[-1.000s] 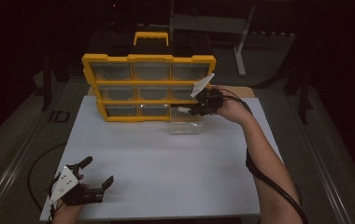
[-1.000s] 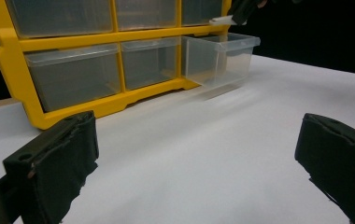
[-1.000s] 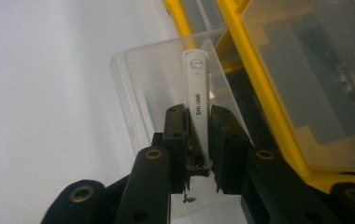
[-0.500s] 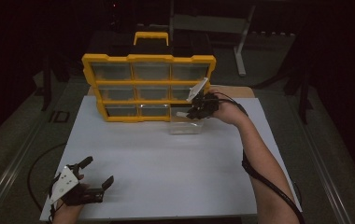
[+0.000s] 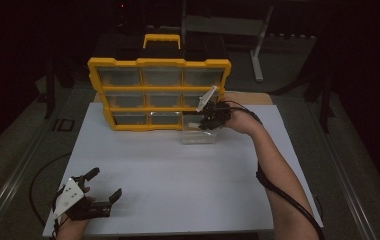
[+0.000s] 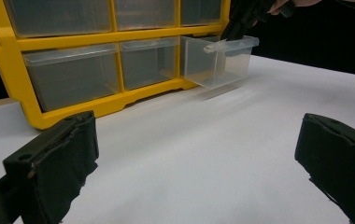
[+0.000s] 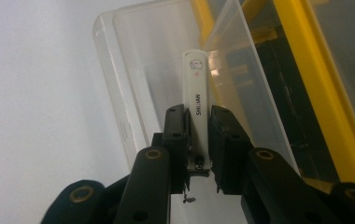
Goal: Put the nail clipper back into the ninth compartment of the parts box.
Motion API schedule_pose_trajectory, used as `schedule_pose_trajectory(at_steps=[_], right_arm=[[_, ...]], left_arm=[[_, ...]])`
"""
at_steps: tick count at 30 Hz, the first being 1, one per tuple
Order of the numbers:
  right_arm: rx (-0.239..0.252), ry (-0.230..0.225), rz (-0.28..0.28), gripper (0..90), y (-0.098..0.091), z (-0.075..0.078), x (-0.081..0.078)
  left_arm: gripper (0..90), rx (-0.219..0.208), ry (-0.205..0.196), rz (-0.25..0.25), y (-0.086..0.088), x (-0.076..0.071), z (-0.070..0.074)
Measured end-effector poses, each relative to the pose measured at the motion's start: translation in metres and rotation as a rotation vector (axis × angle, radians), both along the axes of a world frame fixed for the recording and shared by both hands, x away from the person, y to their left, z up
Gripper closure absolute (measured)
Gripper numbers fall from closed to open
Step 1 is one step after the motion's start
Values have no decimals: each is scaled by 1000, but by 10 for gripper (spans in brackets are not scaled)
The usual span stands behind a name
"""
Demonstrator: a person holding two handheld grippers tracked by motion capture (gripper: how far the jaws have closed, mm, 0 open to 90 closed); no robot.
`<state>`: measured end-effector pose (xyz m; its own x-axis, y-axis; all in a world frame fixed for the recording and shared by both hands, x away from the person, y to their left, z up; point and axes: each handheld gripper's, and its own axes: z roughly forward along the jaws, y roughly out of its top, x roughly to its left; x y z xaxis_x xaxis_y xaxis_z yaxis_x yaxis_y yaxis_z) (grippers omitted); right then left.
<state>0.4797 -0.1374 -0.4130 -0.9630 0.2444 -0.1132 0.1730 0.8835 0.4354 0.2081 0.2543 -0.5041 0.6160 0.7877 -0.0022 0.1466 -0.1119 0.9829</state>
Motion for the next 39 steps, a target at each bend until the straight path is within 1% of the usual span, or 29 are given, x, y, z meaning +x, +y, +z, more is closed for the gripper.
schedule_pose_trajectory(at_steps=[1,8,13,14,15,17,19,21,23,25,28,29,30,31,32,35,38,39], right_arm=[[-3,-3,7,775,0,0,0],[-16,-9,0,775,0,1,2],[-10,-14,-3,772,0,2,3],[6,-22,-22,685,0,3,3],[23,-23,-26,635,-1,4,3],[51,-17,-28,567,-3,8,1],[64,-19,-28,520,-4,12,0],[83,-14,-36,431,-5,15,-2],[94,21,-51,352,-6,16,-3],[101,36,-66,283,-7,15,-5],[136,62,-79,151,-9,13,-8],[145,69,-84,126,-10,13,-8],[145,69,-84,126,-10,13,-8],[158,71,-87,114,-10,12,-8],[169,89,-112,108,-12,12,-8],[175,97,-140,101,-13,13,-9],[188,89,-157,101,-15,14,-10],[184,89,-171,101,-15,14,-10]], left_arm=[[2,1,0,0,0,0,0],[2,2,0,0,0,0,0],[2,2,0,-1,0,0,0],[2,2,1,-1,0,0,0],[2,3,1,-1,0,0,0],[2,3,2,-1,0,0,0],[2,4,2,-3,0,0,0],[2,7,3,-6,-1,0,-1],[2,9,3,-8,-1,0,0],[2,9,3,-8,-1,0,0],[2,9,4,-7,-1,0,0],[2,8,3,-7,-1,0,0],[2,8,3,-7,-1,0,0],[2,9,3,-5,-1,0,0],[2,9,3,-6,-1,0,0],[2,10,2,-5,-1,0,0],[2,12,0,-5,-1,0,0],[2,10,1,-5,-1,0,0]])
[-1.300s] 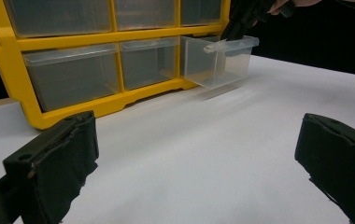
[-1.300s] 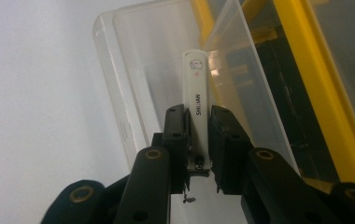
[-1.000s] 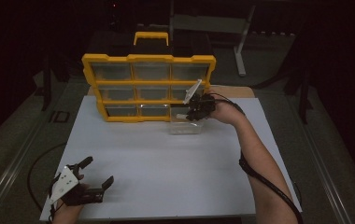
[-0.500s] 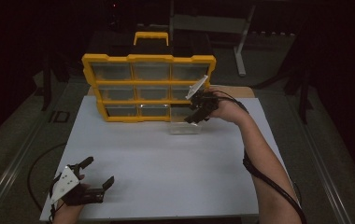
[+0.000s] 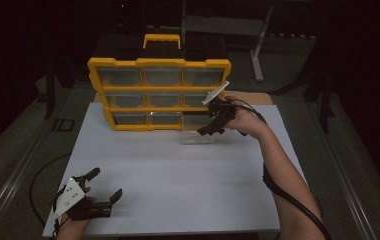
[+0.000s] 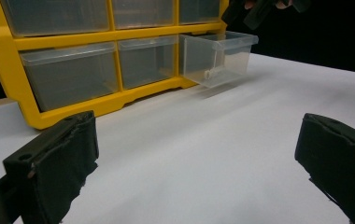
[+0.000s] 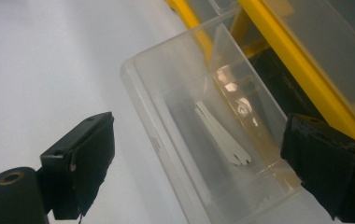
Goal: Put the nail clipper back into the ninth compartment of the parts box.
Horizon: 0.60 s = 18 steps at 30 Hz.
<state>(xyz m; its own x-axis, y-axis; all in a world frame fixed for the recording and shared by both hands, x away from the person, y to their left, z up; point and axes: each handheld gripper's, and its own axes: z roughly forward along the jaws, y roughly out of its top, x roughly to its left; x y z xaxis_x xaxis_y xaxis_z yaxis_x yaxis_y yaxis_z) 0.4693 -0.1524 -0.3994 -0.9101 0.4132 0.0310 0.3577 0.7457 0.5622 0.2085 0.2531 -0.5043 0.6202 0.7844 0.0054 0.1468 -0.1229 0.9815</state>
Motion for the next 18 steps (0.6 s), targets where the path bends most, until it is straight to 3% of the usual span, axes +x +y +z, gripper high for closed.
schedule_pose_trajectory(at_steps=[18], right_arm=[[61,-18,-32,132,-4,-2,-4]], left_arm=[[2,2,1,-3,-1,1,0]])
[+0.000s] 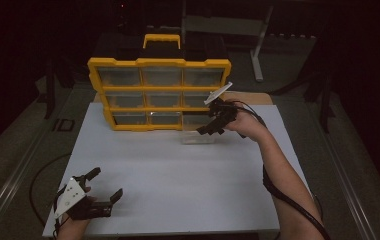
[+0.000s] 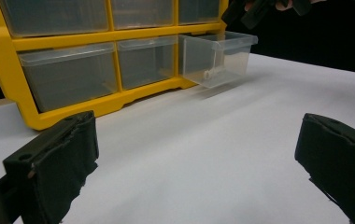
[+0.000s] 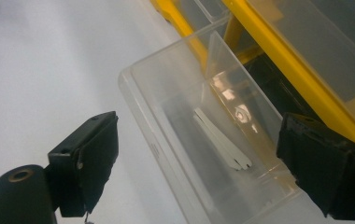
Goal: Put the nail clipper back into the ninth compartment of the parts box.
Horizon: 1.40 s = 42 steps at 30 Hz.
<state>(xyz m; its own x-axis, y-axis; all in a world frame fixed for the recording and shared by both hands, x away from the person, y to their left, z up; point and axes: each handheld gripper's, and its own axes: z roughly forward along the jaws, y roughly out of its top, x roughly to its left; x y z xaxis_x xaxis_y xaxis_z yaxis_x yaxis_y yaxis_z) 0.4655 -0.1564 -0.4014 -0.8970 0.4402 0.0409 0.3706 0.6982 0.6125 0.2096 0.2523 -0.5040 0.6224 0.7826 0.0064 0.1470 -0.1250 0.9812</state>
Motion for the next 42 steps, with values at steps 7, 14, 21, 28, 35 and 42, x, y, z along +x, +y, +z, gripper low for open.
schedule_pose_trajectory(at_steps=[7,14,21,28,35,42], right_arm=[[40,14,-47,114,-7,0,-6],[74,11,-88,94,-14,-1,-13],[129,-23,-111,95,-29,-2,-26],[152,-83,-142,95,-45,-1,-42],[164,-101,-166,95,-62,-4,-59],[159,-134,-206,95,-76,-14,-74]], left_arm=[[2,-1,-1,1,-1,0,0],[2,0,-1,3,0,-1,0],[2,-2,-1,3,0,-1,0],[2,-1,-1,4,0,-1,0],[2,0,-1,4,0,-1,0],[2,1,-1,5,-1,-1,0]])
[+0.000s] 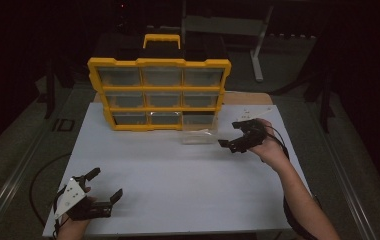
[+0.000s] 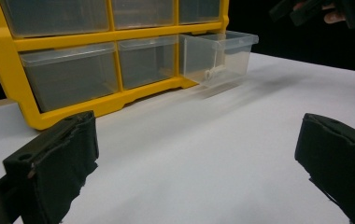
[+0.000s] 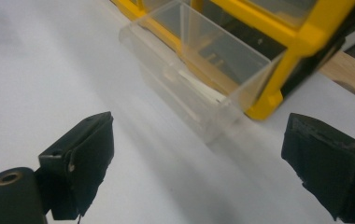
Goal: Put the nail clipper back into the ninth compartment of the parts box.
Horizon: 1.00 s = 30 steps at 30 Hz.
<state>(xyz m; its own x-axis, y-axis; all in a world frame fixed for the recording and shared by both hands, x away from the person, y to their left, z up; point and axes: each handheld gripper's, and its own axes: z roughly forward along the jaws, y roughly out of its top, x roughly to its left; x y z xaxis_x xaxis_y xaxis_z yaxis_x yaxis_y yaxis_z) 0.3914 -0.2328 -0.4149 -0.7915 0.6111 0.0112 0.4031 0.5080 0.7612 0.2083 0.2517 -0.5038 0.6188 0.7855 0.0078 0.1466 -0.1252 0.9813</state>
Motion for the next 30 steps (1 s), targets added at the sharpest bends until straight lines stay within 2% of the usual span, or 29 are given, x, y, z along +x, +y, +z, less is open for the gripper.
schedule_pose_trajectory(at_steps=[6,13,18,30], right_arm=[[-6,-9,-23,95,-9,-7,-11],[17,-19,-64,95,-24,-18,-27],[6,-26,-80,95,-29,-22,-35],[61,-16,-125,95,-47,-40,-67]], left_arm=[[2,1,-5,1,0,0,0],[2,0,-2,2,0,0,0],[2,4,-3,-1,-1,0,0],[2,1,-3,0,0,0,0]])
